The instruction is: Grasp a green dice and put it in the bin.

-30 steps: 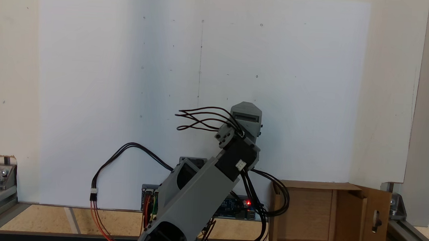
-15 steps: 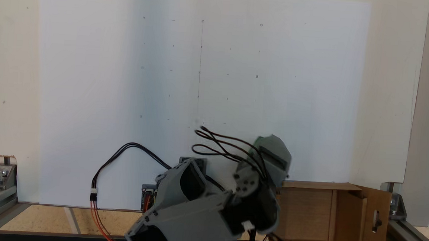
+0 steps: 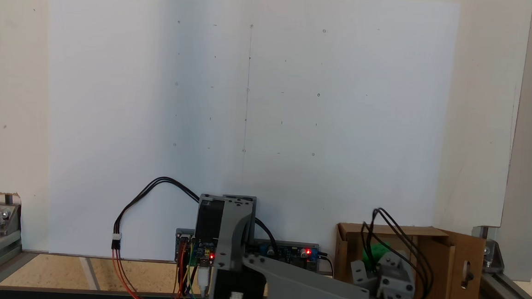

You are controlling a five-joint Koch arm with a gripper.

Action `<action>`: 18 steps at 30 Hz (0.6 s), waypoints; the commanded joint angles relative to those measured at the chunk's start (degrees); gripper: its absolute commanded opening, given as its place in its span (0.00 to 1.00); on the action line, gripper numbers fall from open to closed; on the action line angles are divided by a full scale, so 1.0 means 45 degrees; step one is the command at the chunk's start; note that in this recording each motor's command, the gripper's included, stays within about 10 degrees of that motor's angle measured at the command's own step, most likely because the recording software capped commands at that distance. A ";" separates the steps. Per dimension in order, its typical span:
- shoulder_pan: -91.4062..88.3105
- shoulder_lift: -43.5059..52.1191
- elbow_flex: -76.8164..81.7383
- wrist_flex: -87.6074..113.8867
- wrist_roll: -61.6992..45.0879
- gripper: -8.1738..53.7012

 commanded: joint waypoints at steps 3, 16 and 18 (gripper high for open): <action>0.1426 -0.1387 -0.1035 -0.2461 0.0273 0.32; 0.2070 -0.2539 -0.0918 -0.2676 0.0176 0.84; 0.1660 -0.1641 -0.0938 -0.2754 0.0508 0.85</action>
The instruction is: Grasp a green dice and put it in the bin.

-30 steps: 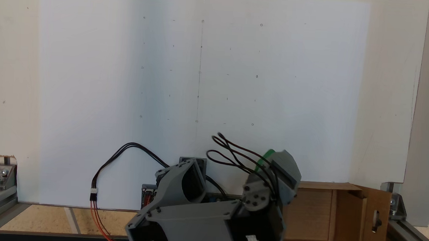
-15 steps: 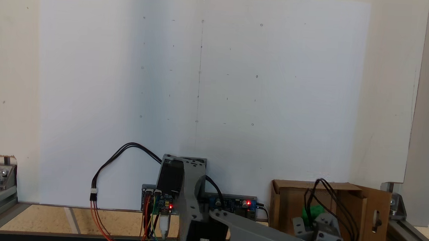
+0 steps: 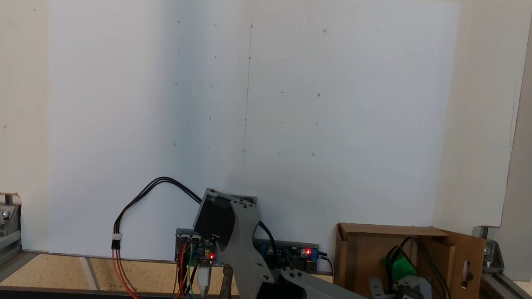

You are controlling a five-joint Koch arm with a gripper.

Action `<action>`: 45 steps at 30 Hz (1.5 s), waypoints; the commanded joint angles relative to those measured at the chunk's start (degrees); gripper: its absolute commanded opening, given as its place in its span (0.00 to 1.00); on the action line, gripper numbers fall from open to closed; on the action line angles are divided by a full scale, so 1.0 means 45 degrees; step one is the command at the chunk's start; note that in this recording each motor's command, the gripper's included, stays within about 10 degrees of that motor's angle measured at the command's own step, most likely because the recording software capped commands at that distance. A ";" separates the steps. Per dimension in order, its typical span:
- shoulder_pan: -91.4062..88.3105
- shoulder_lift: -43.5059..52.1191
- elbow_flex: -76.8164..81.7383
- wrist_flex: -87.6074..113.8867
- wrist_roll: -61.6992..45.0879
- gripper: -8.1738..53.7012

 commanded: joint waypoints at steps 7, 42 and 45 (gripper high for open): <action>-0.6382 0.5723 -0.0605 -0.0117 0.5015 0.84; -2.2539 1.3984 1.6133 -1.6050 0.6387 0.85; -2.2578 1.3965 1.6992 -1.7671 0.6367 0.84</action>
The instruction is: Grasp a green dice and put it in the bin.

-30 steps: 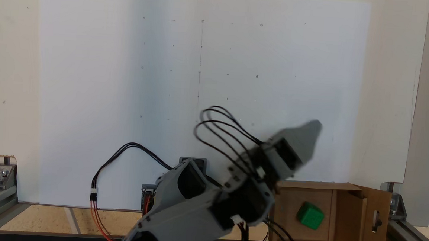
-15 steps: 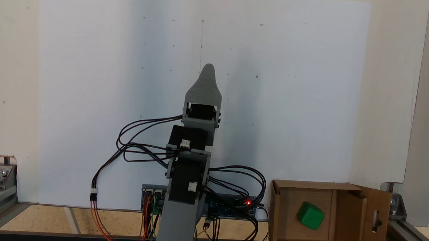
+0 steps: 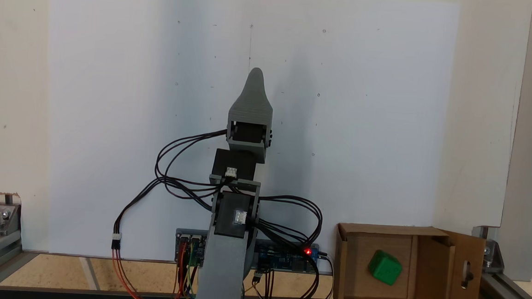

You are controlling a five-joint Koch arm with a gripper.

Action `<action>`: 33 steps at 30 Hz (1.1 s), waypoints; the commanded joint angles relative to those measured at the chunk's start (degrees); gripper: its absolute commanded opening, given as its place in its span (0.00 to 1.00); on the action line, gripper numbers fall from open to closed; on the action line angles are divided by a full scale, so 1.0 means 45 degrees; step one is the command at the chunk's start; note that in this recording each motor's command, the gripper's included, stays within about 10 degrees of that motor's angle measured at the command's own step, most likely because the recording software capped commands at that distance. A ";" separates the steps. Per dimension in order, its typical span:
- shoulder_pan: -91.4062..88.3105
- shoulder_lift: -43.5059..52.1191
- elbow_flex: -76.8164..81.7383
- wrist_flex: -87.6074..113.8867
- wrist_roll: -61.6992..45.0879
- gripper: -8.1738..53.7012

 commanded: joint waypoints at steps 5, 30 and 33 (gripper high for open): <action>-0.0059 0.1445 0.0430 -0.4175 0.0469 0.84; -0.0273 0.1426 0.6953 -1.5176 0.0488 0.84; -0.0449 0.1387 0.6953 -1.5098 0.0488 0.84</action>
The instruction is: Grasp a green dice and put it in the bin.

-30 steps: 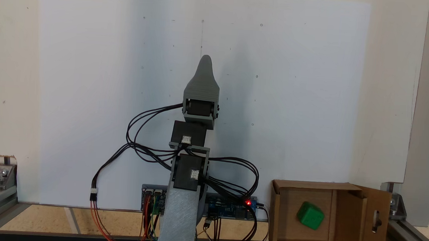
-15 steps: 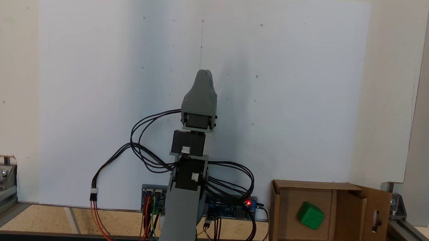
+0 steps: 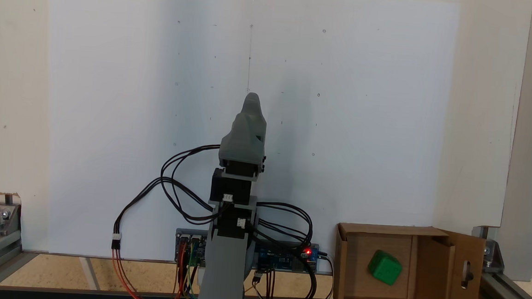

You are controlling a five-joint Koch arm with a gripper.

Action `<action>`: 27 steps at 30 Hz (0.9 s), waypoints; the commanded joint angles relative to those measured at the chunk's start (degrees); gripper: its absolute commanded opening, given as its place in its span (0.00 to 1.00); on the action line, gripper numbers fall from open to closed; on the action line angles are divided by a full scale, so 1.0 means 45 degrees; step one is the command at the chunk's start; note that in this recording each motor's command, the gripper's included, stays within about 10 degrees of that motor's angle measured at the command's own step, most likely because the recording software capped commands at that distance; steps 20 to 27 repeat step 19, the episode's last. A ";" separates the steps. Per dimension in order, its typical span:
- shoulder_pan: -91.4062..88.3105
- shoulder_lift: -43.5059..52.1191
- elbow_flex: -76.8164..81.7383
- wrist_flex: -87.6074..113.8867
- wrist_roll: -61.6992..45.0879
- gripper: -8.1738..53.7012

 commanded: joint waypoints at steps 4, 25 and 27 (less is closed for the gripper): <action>-0.0664 0.1387 0.0625 -0.0625 0.0488 0.84; -0.0605 0.1387 0.0625 -0.0586 0.0449 0.84; -0.0605 0.1387 0.0625 -0.0586 0.0449 0.84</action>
